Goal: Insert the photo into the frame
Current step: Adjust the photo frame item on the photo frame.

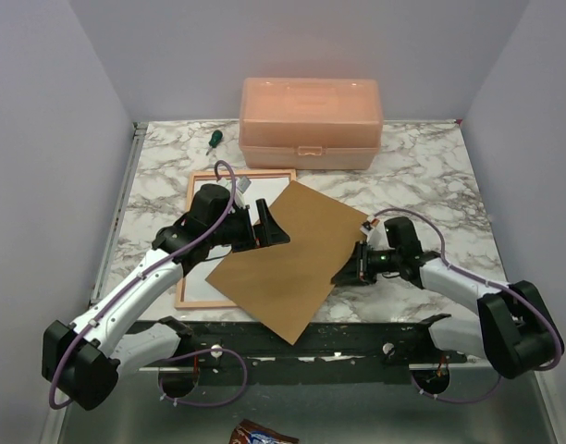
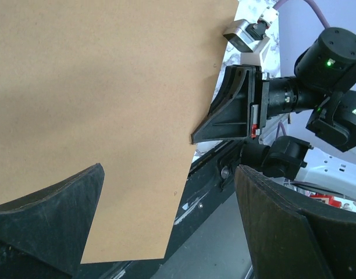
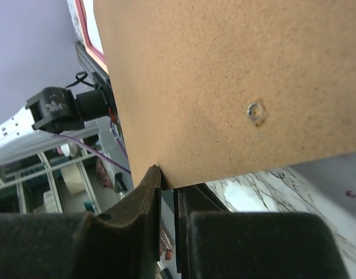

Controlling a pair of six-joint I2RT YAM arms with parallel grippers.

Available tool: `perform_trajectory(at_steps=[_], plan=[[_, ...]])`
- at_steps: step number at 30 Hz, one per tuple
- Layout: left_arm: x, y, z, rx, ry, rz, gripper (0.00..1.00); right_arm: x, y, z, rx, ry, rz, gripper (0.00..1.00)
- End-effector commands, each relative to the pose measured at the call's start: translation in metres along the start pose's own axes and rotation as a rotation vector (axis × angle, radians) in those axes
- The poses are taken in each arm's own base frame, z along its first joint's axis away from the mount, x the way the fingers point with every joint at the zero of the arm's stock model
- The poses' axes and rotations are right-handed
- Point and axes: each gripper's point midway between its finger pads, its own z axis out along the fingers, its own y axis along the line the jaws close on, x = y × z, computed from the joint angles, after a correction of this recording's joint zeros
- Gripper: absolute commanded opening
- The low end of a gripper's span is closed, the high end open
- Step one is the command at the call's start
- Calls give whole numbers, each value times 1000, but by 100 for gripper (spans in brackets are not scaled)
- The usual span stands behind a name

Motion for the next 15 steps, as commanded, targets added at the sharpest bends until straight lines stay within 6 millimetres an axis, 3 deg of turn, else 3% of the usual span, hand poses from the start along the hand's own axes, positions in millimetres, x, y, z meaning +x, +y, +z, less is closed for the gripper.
perform_trajectory(at_steps=[1,5,10,15], plan=[[-6,1,-7,-19,-32,22,96,10,9,-2,-34,124,-107,1],[-4,5,-7,-32,-27,21,96,-1,1,3,24,130,-115,1],[-2,9,-5,-41,-22,17,96,-36,-15,9,186,18,-84,39],[-2,11,-6,-45,-22,22,96,-50,-23,13,230,-61,-16,67]])
